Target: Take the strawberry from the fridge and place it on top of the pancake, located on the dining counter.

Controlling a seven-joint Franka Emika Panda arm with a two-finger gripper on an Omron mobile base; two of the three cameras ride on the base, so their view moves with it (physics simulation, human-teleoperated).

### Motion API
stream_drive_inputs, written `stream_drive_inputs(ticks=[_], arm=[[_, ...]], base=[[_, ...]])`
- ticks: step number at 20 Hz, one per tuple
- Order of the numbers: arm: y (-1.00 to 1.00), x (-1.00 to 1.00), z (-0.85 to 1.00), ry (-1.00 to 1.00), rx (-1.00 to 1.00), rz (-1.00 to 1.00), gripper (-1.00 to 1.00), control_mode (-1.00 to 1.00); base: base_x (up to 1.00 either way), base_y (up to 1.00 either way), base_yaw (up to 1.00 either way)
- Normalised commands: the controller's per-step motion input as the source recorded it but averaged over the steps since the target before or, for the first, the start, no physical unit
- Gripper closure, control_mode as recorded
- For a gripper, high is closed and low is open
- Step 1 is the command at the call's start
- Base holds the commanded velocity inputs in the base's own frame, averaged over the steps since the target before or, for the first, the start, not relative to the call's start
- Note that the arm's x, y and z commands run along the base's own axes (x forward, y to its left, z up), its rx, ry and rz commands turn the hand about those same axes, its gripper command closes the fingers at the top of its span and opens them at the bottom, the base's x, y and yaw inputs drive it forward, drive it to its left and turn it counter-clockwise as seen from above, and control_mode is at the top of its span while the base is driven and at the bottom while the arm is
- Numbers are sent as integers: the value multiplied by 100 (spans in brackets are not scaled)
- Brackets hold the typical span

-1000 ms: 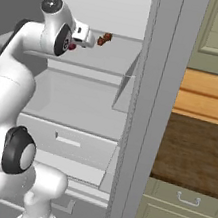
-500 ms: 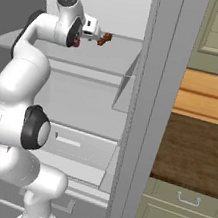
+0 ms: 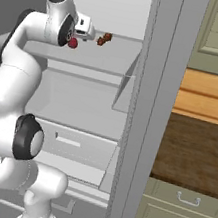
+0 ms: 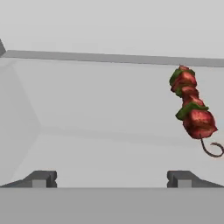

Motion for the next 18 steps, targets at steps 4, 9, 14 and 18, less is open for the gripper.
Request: stream_drive_inputs(ticks=[4,9,14,18], arm=[[0,-43,0,-8,0,-7,-100,-100],[0,-4,0,-6,0,-4,-100,-100],[0,0,-2,-1,0,-2,-100,-100],[0,0,-6,0,0,-1,-100,-100]], base=[[0,0,0],[0,0,0],[0,0,0],[0,0,0]])
